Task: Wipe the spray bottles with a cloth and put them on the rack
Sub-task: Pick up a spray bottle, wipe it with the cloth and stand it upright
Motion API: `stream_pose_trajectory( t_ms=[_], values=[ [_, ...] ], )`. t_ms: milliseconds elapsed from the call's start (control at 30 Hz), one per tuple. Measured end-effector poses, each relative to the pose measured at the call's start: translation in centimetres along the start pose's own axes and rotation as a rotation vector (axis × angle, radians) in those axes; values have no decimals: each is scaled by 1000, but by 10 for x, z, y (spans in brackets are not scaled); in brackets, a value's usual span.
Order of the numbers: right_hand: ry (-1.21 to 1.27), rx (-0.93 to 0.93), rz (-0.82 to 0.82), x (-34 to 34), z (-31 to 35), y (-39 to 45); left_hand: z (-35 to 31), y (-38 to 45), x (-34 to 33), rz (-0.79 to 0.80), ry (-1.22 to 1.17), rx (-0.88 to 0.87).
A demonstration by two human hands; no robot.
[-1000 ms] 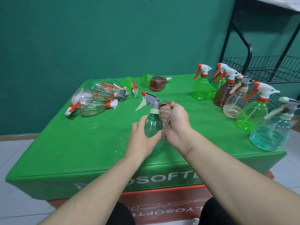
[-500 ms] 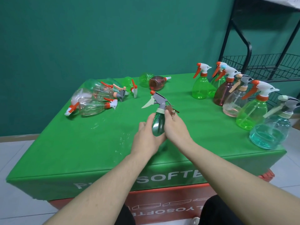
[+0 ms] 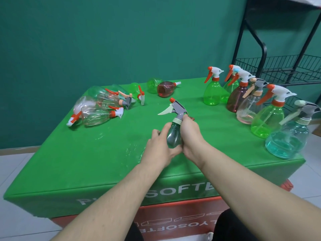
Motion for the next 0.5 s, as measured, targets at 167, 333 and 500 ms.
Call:
stream_pose_trajectory(
  t_ms=[167,333,500],
  values=[
    [-428,224,-4,6,7,-9,1,7,-2,64,31,21],
    [-535,389,117,5,7,-28,1,16,-2,106,-5,37],
    [-548,453,191,2,-5,-35,4,17,7,96,-157,18]
  ],
)
Point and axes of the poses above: each hand's wrist, its own y-axis towards the middle knuckle, its own x-axis out of the back of the hand, z = x × y, the point moved 10 cm from there along y, towards the middle knuckle, and after that the axes turned 4 degrees about x, right-handed, at the moved point
